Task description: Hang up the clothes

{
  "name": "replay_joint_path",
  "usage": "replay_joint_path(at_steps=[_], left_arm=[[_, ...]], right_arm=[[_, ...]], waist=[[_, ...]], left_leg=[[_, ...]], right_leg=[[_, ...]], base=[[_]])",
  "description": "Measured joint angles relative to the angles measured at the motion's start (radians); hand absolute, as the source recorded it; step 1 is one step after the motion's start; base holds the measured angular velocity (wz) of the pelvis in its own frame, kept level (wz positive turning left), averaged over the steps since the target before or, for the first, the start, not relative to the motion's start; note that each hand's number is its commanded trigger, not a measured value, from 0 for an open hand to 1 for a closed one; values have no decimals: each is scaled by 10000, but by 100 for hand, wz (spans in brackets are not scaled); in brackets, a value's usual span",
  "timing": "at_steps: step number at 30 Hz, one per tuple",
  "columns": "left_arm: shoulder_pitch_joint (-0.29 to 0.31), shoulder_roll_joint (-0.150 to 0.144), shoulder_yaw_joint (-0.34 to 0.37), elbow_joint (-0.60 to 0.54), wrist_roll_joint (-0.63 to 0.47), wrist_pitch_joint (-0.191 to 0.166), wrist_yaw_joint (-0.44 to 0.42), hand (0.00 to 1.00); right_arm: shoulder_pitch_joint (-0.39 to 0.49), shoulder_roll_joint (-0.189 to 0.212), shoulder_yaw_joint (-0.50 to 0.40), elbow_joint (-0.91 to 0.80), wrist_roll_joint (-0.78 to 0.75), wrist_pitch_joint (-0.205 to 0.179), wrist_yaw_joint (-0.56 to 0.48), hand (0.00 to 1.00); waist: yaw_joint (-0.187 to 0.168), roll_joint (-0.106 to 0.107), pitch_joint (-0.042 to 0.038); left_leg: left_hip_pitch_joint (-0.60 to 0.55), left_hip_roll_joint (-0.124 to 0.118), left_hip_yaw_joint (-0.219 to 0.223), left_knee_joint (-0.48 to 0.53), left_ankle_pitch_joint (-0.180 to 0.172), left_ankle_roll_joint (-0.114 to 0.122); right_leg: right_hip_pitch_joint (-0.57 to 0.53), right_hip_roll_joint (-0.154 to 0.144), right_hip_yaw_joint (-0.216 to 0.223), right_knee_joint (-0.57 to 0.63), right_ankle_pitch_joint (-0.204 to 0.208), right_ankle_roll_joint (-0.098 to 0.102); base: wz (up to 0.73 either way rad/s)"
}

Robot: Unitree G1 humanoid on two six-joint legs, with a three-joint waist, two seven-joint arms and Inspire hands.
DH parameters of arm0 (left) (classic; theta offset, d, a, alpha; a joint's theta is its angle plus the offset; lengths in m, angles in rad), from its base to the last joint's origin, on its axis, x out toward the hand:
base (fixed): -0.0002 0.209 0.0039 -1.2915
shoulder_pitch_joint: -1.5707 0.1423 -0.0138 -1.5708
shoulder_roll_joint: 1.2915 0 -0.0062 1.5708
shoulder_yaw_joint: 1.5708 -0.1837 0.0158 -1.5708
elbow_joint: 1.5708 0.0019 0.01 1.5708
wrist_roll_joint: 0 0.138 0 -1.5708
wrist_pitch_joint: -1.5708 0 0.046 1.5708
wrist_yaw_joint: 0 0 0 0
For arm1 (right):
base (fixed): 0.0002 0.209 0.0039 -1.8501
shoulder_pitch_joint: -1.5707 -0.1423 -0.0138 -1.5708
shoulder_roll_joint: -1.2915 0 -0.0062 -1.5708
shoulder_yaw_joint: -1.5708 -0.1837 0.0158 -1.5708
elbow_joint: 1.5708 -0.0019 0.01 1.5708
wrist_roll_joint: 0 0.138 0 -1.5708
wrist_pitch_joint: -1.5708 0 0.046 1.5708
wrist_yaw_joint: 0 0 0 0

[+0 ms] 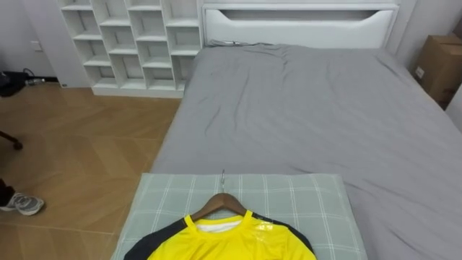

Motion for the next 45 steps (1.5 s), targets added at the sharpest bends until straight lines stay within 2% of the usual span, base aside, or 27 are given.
replay_joint_path(at_steps=[3,10,18,20,26,29,32,33,35,39,45], left_arm=[[3,2,8,-6,-57,-2,46,0],[53,2,9,-5,-199,-1,132,0],[96,-1,7,-5,-59,-166,371,0],[94,-2,13,-5,-53,-277,572,0],[-12,17,195,-5,5,-933,1095,0],[-215,31,410,-5,7,-1254,1124,0],[-335,36,424,-5,3,-1477,1124,0],[-335,35,430,-5,4,-1502,1125,0],[-319,34,428,-4,2,-1551,1124,0],[-275,32,437,6,3,-1566,1122,0],[-207,29,494,132,1,-1566,1122,0]], right_arm=[[-6,0,0,-4,-13,0,87,0],[-6,0,-8,19,-15,6,304,0],[-31,14,13,26,-141,-26,310,0],[-13,20,17,26,-142,-89,308,0],[-1,-1,152,-202,-607,-223,292,0],[22,-11,342,-515,-952,-446,303,0],[35,-10,406,-655,-1081,-536,318,0],[38,-10,406,-653,-1089,-536,318,0],[53,-10,404,-592,-1078,-547,317,0],[190,-10,386,-488,-851,-544,313,0],[255,-12,359,-396,-651,-535,331,0]], waist=[[9,18,-45],[10,-8,-71],[16,-65,-25],[5,-74,-9],[25,-100,6],[42,-93,-3],[65,-77,-51],[67,-63,-95],[65,-71,-119],[128,-53,-126],[267,-52,-92]], left_leg=[[4,1,3,44,0,1],[58,4,70,51,2,3],[239,-15,3,-76,1,1],[230,-12,2,-78,1,1],[199,-17,14,-90,2,1],[202,-20,17,-109,2,1],[205,-29,27,-177,6,-3],[206,-35,36,-222,15,-11],[221,-38,51,-280,26,-22],[267,-37,50,-353,29,-28],[570,-40,58,-619,57,-69]], right_leg=[[-5,-4,-9,-2,-3,3],[25,-3,-19,44,-1,1],[196,-4,11,0,-3,3],[190,-3,-4,3,-2,3],[147,-9,-12,7,-2,3],[145,-8,2,11,-2,3],[111,-10,-5,8,-2,3],[86,-14,1,9,-2,3],[58,-17,13,23,-1,4],[58,-16,10,47,-1,4],[174,-16,114,144,0,5]], base=[[0],[0],[0],[0],[0],[0],[0],[-4],[-2],[0],[0]])
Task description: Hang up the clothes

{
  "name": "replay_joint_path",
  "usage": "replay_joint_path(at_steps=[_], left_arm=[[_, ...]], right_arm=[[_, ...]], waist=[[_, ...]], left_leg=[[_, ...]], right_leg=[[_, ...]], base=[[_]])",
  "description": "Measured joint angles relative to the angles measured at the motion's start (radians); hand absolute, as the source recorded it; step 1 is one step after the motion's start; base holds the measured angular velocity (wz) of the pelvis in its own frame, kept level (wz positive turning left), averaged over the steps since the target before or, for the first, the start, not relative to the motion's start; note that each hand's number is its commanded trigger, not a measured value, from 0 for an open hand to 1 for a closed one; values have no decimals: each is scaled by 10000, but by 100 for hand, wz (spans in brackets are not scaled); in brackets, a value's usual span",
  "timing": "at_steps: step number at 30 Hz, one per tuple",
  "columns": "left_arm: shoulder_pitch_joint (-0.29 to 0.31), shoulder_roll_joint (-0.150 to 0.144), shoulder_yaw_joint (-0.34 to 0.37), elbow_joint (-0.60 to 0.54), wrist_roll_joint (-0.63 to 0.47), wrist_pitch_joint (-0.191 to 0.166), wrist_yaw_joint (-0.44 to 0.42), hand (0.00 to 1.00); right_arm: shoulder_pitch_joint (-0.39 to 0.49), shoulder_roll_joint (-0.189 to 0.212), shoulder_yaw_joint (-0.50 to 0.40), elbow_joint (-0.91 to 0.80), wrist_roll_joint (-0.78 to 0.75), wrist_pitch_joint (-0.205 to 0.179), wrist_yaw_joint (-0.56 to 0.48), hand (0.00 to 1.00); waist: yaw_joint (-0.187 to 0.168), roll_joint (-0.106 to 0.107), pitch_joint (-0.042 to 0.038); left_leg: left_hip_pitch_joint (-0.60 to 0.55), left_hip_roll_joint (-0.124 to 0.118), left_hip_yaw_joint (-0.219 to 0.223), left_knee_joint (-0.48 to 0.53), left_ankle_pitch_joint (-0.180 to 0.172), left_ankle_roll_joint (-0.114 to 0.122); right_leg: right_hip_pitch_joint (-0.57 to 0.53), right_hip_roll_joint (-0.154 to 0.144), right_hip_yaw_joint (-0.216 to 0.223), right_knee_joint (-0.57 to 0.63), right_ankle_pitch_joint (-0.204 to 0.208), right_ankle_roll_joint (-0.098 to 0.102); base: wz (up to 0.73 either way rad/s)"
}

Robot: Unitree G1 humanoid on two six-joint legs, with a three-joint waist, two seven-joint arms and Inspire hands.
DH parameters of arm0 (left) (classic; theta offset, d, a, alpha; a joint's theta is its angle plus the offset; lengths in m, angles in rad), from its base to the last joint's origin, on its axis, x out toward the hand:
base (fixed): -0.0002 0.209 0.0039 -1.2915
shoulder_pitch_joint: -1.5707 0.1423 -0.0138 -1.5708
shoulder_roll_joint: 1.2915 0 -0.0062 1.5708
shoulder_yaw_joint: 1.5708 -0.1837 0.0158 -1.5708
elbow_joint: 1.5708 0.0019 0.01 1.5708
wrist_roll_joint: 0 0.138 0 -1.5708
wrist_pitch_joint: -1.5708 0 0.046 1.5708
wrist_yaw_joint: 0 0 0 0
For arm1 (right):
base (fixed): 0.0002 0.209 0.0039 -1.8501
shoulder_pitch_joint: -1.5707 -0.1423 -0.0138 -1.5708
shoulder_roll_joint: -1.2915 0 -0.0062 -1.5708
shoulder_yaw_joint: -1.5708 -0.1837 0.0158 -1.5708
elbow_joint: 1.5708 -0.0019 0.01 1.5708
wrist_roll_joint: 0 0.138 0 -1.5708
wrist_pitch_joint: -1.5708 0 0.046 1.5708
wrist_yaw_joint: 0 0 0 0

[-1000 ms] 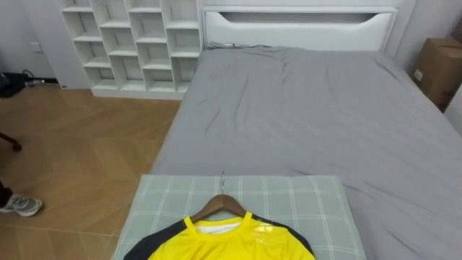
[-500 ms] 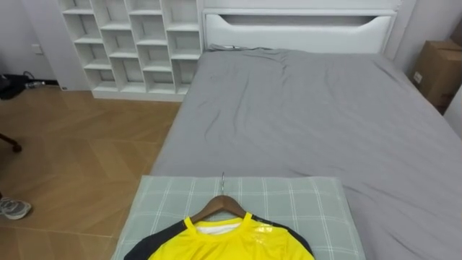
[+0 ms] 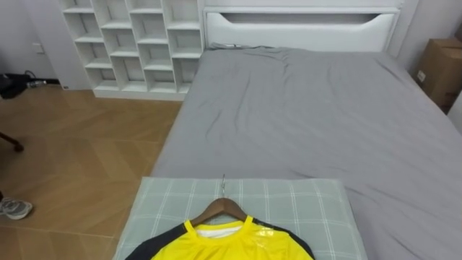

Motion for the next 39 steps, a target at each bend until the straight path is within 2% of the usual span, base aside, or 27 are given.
replay_joint_path(at_steps=[3,8,11,14,16,18,19,20,21,23,25,27,31,34,37,39], left_arm=[[29,-13,256,73,117,6,27,0],[167,16,1142,-79,409,-2,1027,0],[229,220,1538,-196,753,-12,1558,0],[295,427,1887,-495,1360,-74,2236,0],[297,532,1924,-770,1913,-145,2641,0],[297,584,1932,-1170,2198,-192,2938,0],[314,586,1944,-1760,2325,-190,3126,0],[340,585,1897,-2442,2656,-288,3339,0],[389,585,1807,-2917,3010,-579,3547,0],[391,592,1554,-3324,3462,-906,3846,0],[366,578,1276,-3509,3977,-1072,4037,0],[360,567,1057,-3739,4790,-1202,4140,0],[370,444,1050,-4376,5714,-1289,4160,0],[397,388,901,-5141,6165,-1366,4200,0],[391,391,398,-5852,6505,-1395,4318,0],[269,401,-52,-6135,7129,-1407,4326,0]], right_arm=[[-8,0,-38,0,-6,16,37,0],[20,-45,-155,0,-81,87,89,0],[-13,-81,-216,2,-264,101,102,0],[-30,-203,-471,53,-507,114,34,0],[-35,-333,-471,66,-506,114,-110,0],[-39,-475,-471,48,-571,114,-204,0],[-34,-506,-472,19,-655,113,-257,0],[-37,-508,-477,-10,-761,110,-256,0],[-41,-516,-498,-52,-921,80,-255,0],[-39,-547,-556,-214,-1107,50,-253,0],[-28,-597,-573,-382,-1230,-42,-249,0],[-36,-612,-650,-401,-1421,-164,-251,0],[-37,-555,-654,-397,-1439,-343,-226,0],[-50,-449,-723,-404,-1449,-441,-224,0],[-58,-447,-720,-405,-1448,-445,-235,0],[-53,-440,-708,-403,-1446,-443,-203,0]], waist=[[9,3,3],[30,61,7],[14,82,6],[10,201,-34],[48,235,-12],[33,285,-5],[21,337,-25],[14,281,10],[18,288,13],[18,338,4],[-10,398,12],[-1,436,-26],[-32,427,-45],[-36,310,-76],[-52,181,-84],[-69,142,-96]], left_leg=[[-4,4,-1,8,0,0],[10,-3,-1,12,3,2],[6,2,-2,21,12,-1],[-5,-6,-38,39,12,-2],[-15,-15,-48,38,19,2],[-84,-25,-59,40,30,9],[-147,-37,-124,49,57,9],[-178,-52,-182,45,93,5],[-190,-56,-204,43,112,-3],[-187,-72,-223,55,121,-10],[-207,-109,-222,45,139,-5],[-203,-134,-228,41,156,13],[-214,-190,-313,42,199,43],[-216,-197,-330,43,200,43],[-214,-213,-329,43,199,44],[-201,-207,-325,37,199,44]], right_leg=[[1,2,-9,3,0,0],[18,-9,-130,0,0,0],[22,-4,-136,0,0,0],[39,-3,-203,1,0,0],[31,-9,-176,2,1,1],[8,-18,-180,1,1,1],[-13,-21,-219,1,1,1],[-28,-27,-249,-5,0,1],[-27,-26,-294,-8,0,1],[-27,-30,-297,-49,-1,2],[-21,-47,-280,-169,-2,-1],[-22,-71,-287,-177,-7,4],[-19,-115,-420,-175,-24,31],[-4,-126,-471,-176,-28,38],[3,-133,-428,-175,-29,40],[2,-132,-396,-164,-28,39]], base=[[0],[0],[0],[3],[2],[3],[13],[15],[9],[2],[0],[0],[8],[3],[0],[0]])
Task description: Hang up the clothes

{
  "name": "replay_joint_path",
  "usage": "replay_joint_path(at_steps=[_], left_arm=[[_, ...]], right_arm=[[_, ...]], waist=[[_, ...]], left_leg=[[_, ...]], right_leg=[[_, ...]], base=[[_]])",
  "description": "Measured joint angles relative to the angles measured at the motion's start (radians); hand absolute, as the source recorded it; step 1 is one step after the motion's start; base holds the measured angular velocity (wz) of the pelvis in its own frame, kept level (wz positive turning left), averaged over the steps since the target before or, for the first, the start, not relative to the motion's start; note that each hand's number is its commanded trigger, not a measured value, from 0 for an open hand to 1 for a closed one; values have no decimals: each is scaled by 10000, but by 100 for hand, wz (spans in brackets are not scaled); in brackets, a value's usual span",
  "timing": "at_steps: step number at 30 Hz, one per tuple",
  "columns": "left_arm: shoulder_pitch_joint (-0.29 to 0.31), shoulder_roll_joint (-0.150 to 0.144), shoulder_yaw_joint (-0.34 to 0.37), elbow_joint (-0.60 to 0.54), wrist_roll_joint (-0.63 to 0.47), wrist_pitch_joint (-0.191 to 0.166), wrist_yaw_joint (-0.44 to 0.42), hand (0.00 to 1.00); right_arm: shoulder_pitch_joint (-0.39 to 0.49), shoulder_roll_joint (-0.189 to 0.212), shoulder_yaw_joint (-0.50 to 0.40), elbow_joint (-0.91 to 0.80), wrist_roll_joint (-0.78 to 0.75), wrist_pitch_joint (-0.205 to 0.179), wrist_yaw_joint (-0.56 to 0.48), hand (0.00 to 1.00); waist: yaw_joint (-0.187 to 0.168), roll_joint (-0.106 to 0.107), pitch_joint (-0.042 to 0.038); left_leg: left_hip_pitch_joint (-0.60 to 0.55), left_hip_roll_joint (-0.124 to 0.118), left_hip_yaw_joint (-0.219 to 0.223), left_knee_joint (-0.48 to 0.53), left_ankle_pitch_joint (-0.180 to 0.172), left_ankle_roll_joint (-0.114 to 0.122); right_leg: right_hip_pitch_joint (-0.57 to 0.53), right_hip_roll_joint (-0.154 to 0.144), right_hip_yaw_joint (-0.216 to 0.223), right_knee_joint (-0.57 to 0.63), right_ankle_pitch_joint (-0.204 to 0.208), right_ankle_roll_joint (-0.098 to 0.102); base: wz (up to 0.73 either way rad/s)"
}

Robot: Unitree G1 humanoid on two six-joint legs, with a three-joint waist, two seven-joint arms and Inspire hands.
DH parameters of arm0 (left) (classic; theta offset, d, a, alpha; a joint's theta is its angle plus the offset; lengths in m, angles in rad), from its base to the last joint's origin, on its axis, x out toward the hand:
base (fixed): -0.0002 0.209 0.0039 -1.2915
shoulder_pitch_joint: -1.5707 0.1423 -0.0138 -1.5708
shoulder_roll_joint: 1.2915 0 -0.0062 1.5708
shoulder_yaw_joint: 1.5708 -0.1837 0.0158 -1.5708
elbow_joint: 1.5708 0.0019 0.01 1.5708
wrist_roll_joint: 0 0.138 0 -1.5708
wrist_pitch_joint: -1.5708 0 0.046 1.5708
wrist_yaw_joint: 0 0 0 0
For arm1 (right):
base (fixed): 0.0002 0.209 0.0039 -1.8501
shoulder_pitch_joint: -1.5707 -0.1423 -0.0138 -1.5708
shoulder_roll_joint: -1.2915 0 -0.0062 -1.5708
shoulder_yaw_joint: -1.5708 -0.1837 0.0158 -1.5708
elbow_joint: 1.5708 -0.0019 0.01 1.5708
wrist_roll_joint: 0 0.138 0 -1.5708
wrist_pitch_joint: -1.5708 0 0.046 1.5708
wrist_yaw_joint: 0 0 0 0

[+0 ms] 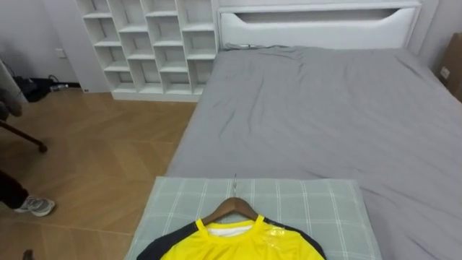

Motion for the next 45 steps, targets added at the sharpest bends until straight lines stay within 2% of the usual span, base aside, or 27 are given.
replay_joint_path(at_steps=[4,10,14,17,21,29,32,38,42,45], left_arm=[[-271,-3,-382,-24,543,6,-32,0],[-393,2,-594,-334,1011,10,-44,0],[-634,3,-599,-484,1620,9,-32,0],[-845,3,-607,-482,1621,5,45,0],[-843,3,-646,-473,1622,6,93,0],[-850,4,-739,-474,2154,46,90,0],[-873,4,-758,-474,2419,50,90,0],[-959,1,-946,-461,2978,60,84,0],[-980,0,-1127,-424,3382,59,82,0],[-1089,-8,-1309,13,3523,70,41,0]], right_arm=[[36,1,0,0,-1,4,42,0],[36,2,-7,11,-116,17,14,0],[23,6,-17,13,-197,27,-35,0],[-2,15,-17,10,-239,27,-32,0],[12,24,-16,12,-294,31,-21,0],[84,55,-18,17,-230,31,52,0],[78,52,-24,14,-228,28,-18,0],[88,47,-25,-10,-170,20,-171,0],[86,48,-31,-10,-179,17,-253,0],[62,62,-35,-13,-189,13,-254,0]], waist=[[-61,-13,9],[-369,17,15],[-545,-19,81],[-579,-33,78],[-715,-111,80],[-778,-297,17],[-776,-237,6],[-778,-111,45],[-830,-119,64],[-929,-144,78]], left_leg=[[21,28,11,2,-1,-1],[45,34,36,-21,-1,-1],[13,34,39,-25,-1,-1],[65,43,111,-66,0,-2],[102,48,229,-86,0,-1],[111,63,258,-72,-6,3],[119,101,385,-69,-6,4],[196,213,591,-74,-7,0],[227,243,651,-80,-6,-3],[224,244,651,-79,-6,-3]], right_leg=[[1,25,37,25,4,-4],[4,25,31,32,10,-10],[-22,23,7,34,10,-9],[-22,24,76,31,10,-10],[-39,18,236,24,10,-9],[-46,30,327,31,11,-10],[-103,52,487,57,38,-19],[-166,112,688,160,87,-61],[-170,136,775,168,101,-85],[-167,134,769,175,105,-90]], base=[[0],[0],[0],[-6],[-9],[-1],[-13],[-12],[-5],[0]])
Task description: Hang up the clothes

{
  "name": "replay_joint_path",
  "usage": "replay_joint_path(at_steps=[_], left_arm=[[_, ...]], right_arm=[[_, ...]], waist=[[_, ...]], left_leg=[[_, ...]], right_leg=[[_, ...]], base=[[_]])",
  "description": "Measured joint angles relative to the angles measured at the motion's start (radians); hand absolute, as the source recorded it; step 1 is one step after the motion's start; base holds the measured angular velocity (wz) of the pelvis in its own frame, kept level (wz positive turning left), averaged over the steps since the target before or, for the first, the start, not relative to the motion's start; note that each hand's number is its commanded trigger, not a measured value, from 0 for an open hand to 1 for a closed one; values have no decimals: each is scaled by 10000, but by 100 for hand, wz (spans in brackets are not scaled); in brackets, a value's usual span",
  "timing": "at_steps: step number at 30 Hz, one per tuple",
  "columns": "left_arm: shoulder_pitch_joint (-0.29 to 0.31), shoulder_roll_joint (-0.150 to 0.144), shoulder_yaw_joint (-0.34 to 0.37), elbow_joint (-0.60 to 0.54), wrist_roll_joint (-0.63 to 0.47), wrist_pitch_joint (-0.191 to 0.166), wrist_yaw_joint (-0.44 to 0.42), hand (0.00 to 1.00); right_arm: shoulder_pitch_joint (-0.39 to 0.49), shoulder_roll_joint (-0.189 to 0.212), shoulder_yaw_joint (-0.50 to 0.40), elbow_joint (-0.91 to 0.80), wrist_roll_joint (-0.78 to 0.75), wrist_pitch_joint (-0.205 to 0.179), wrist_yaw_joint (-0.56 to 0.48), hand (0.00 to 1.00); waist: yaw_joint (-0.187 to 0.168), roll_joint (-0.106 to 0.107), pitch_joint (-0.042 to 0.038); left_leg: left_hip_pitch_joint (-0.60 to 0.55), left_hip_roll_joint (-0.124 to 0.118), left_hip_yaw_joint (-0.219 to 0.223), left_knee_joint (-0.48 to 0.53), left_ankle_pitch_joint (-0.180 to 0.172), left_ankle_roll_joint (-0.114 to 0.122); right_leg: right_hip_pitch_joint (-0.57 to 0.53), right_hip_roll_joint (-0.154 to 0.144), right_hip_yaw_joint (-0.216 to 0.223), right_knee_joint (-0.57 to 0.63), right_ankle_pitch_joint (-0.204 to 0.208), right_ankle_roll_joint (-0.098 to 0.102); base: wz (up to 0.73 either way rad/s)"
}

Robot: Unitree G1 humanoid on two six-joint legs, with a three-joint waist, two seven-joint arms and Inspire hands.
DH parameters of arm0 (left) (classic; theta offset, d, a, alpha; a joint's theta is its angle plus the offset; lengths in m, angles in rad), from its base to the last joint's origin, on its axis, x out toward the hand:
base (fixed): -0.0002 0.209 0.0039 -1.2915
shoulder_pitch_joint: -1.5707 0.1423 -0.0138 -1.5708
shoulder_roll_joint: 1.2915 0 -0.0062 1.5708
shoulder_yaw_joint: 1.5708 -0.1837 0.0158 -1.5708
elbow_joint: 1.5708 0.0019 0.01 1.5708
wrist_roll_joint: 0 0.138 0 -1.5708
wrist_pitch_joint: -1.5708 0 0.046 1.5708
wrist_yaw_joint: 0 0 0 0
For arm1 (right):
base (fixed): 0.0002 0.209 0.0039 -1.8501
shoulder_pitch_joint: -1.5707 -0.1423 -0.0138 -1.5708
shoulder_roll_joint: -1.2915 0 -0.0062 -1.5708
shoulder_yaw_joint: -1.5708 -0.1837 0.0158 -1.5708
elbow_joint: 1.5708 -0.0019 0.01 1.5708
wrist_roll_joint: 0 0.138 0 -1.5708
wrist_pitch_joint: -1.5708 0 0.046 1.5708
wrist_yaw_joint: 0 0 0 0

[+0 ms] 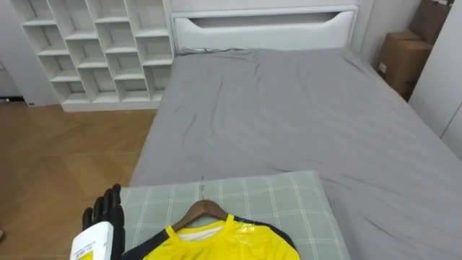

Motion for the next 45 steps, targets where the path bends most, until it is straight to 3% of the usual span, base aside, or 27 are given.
replay_joint_path(at_steps=[7,14,21,25,35,45], left_arm=[[-103,-34,-297,400,139,177,-165,0],[-790,-88,-533,1446,249,409,-290,0],[-898,-139,-531,1500,249,614,-543,0],[-1029,-388,-532,1732,252,842,-663,0],[-2111,-491,-754,1838,255,1172,-1164,0],[-2789,-481,-684,2502,129,1162,-1552,0]], right_arm=[[-34,112,-1,1,95,-2,-31,0],[-48,232,6,10,423,5,-35,0],[-33,253,24,113,913,18,-11,0],[-97,295,26,277,1016,18,-11,0],[-265,311,119,348,978,109,-46,0],[-258,307,179,297,992,93,-52,0]], waist=[[-162,-79,-31],[-409,-117,-39],[-488,-112,-36],[-636,-144,-24],[-793,-194,-29],[-954,-194,-28]], left_leg=[[107,4,121,-99,7,-10],[153,2,162,-150,9,-11],[149,9,304,-288,15,-20],[121,9,363,-285,21,-24],[-59,38,444,-269,23,-24],[-51,39,448,-250,23,-24]], right_leg=[[3,-8,45,-11,3,-3],[1,-2,207,-7,4,-1],[-104,1,320,0,4,-1],[-177,-5,397,12,10,3],[-330,11,504,14,42,-8],[-343,22,655,0,42,-8]], base=[[-4],[-2],[-5],[-5],[-2],[0]])
